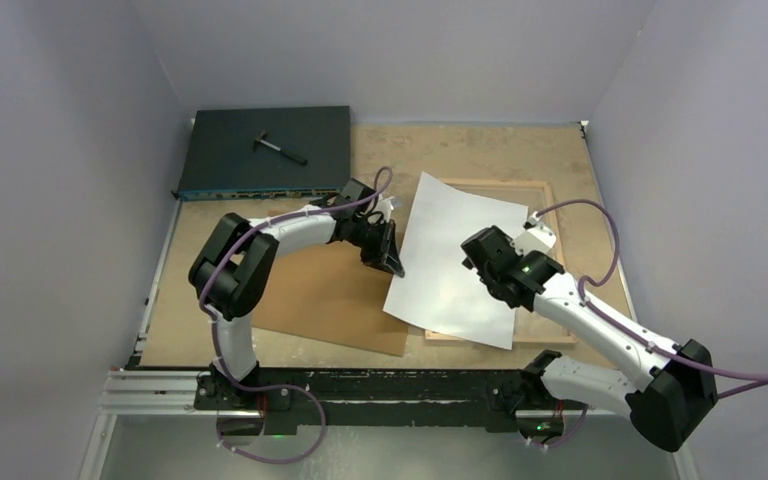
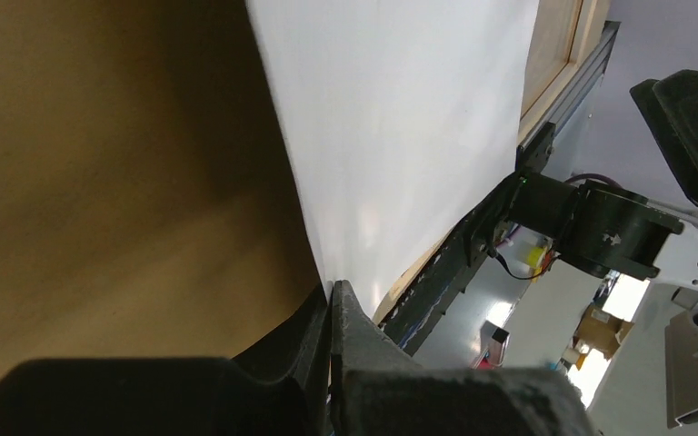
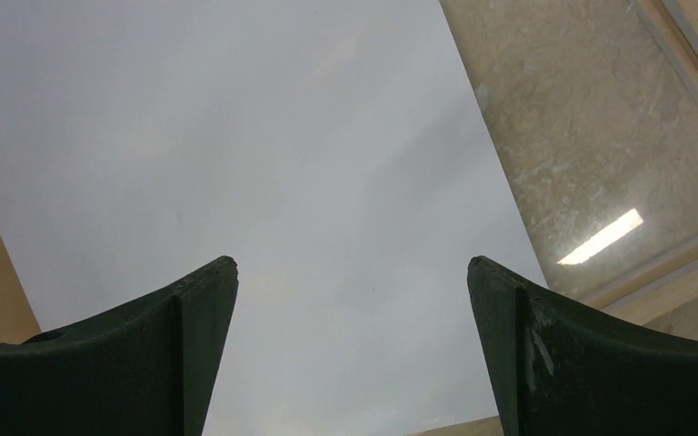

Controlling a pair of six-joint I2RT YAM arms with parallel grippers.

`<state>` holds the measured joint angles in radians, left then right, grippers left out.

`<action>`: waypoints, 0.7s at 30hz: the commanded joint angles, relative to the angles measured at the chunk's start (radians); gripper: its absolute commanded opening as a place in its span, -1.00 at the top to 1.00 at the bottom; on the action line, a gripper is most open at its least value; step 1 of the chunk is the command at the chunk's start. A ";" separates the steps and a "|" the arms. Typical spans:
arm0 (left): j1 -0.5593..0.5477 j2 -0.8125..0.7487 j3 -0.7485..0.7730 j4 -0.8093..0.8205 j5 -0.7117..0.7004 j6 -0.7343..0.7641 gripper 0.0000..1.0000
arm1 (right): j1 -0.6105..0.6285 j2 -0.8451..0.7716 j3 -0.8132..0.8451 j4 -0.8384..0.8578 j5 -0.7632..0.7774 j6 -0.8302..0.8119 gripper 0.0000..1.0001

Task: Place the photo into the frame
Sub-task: Adjust the photo frame item on the photo frame.

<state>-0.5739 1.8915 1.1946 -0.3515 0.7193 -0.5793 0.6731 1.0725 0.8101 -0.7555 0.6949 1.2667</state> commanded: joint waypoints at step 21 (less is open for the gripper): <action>0.056 -0.030 0.027 0.127 -0.067 -0.172 1.00 | -0.028 0.100 0.117 0.145 -0.097 -0.125 -0.98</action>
<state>-0.5941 1.9133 1.2453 -0.2485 0.6746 -0.7414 0.6476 1.1671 0.8978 -0.6479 0.6060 1.1694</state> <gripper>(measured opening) 0.003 0.987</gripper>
